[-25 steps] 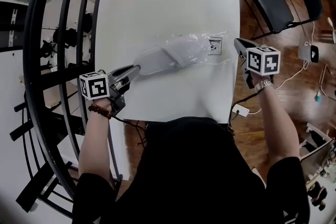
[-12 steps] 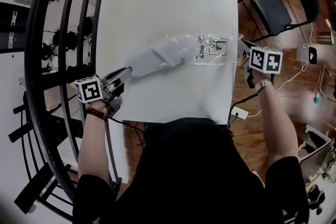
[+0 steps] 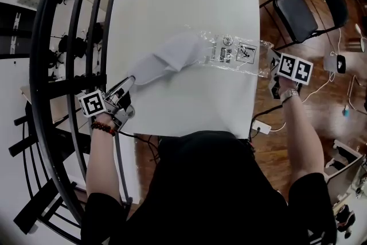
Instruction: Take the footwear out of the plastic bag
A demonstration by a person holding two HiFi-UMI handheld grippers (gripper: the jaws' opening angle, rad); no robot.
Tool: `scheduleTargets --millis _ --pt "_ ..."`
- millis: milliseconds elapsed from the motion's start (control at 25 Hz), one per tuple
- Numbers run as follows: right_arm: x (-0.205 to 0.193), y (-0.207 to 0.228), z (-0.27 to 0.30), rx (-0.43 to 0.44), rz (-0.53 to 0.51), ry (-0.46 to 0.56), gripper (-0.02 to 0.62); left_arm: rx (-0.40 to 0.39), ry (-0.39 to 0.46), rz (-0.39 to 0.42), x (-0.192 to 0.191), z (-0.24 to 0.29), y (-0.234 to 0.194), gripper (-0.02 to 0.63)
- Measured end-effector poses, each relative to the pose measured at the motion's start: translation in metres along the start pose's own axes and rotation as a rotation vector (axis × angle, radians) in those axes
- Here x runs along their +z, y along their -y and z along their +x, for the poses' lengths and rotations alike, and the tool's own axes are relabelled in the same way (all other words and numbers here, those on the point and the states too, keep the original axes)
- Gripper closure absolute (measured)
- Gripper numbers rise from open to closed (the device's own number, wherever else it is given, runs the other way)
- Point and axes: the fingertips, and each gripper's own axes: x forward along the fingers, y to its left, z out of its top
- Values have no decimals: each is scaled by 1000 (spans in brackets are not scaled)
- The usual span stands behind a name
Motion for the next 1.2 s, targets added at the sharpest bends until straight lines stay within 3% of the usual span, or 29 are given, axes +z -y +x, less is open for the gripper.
scheduleTargets --millis 600,760,1000,1200 --pt "13 16 -3 -72 248 102 603 -17 201 -71 35 -26 -14 565" --pt "15 17 -2 -81 270 117 603 -9 213 -72 37 -31 -21 565" --pt "8 27 1 -81 437 135 603 -1 222 -94 34 -30 -27 565" --pt "2 18 5 -60 494 122 603 5 205 -97 31 -28 -29 561"
